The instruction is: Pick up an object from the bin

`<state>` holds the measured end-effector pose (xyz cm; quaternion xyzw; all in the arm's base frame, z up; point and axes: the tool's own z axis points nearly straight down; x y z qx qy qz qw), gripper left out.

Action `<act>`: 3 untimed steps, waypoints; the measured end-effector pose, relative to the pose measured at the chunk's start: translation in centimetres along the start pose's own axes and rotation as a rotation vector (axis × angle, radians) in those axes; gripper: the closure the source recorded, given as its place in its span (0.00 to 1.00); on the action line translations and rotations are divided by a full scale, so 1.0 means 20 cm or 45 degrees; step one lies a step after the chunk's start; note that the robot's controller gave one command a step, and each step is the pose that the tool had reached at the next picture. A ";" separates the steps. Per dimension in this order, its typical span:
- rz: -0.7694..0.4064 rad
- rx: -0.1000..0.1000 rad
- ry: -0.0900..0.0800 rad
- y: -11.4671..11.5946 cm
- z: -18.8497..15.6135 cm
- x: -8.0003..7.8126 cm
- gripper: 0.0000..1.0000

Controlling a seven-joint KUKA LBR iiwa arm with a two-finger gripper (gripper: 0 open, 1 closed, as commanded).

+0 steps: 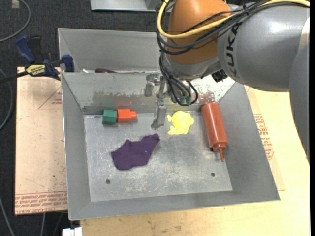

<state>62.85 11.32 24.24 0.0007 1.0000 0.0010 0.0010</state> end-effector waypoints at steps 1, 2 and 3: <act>0.000 0.000 0.000 0.00 0.00 0.00 0.00; -0.072 -0.001 -0.009 -0.09 0.20 0.04 0.00; -0.308 0.000 -0.004 -0.27 0.48 0.14 0.00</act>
Offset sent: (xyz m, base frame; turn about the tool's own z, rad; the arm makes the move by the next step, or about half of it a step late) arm -0.0229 -0.0551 -0.1137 -0.1411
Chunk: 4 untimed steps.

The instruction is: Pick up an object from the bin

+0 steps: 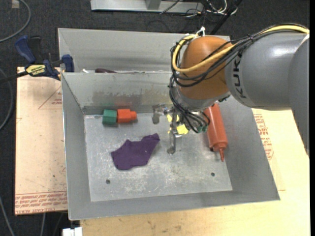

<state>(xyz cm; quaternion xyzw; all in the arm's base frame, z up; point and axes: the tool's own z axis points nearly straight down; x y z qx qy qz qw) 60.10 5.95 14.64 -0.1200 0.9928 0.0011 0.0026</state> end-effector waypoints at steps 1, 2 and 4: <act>-0.318 0.003 0.003 0.01 0.16 0.10 0.00; -0.335 -0.003 -0.006 0.35 0.38 -0.14 1.00; -0.331 -0.005 -0.012 0.31 -0.04 -0.14 1.00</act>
Offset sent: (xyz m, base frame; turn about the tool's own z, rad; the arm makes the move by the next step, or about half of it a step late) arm 0.0094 0.0731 -0.0764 -0.2637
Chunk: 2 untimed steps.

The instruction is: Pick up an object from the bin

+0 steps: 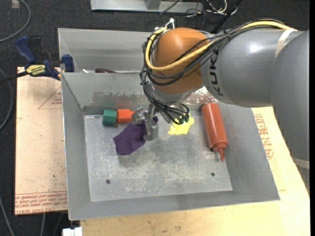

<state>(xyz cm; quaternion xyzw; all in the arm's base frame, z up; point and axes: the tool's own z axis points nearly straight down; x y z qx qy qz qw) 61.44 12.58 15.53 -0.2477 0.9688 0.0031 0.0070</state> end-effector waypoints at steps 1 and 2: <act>0.000 0.000 0.000 0.00 0.00 0.00 1.00; 0.015 -0.004 0.009 0.02 -0.20 0.03 1.00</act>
Offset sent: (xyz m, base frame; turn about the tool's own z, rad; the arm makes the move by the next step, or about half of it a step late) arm -0.0107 -0.0003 0.0974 0.0306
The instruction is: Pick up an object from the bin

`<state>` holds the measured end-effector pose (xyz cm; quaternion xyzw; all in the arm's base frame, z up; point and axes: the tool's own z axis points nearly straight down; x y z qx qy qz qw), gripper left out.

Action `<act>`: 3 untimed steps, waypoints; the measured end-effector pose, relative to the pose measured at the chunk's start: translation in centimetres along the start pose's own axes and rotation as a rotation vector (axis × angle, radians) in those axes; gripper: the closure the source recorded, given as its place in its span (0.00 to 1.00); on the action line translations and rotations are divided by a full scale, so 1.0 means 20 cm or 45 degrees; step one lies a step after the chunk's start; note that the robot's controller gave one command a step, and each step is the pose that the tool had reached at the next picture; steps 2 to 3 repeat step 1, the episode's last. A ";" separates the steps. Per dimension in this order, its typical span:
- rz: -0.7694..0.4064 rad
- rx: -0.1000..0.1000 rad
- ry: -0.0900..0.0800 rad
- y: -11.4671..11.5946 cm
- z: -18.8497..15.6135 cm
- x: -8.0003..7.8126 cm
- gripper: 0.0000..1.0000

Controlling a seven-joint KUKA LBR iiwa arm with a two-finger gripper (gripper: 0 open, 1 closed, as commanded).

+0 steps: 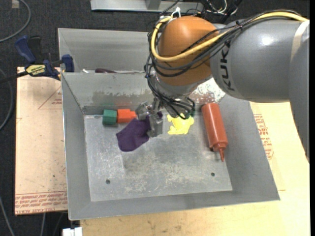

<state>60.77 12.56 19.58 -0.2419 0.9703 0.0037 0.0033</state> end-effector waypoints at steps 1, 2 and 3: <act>-0.023 0.007 -0.024 0.04 -0.96 0.04 1.00; -0.023 0.007 -0.024 0.04 -0.96 0.04 1.00; -0.023 0.007 -0.024 0.04 -0.96 0.04 1.00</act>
Offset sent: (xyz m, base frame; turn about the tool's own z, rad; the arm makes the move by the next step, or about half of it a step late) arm 0.0000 0.0000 0.0000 0.0000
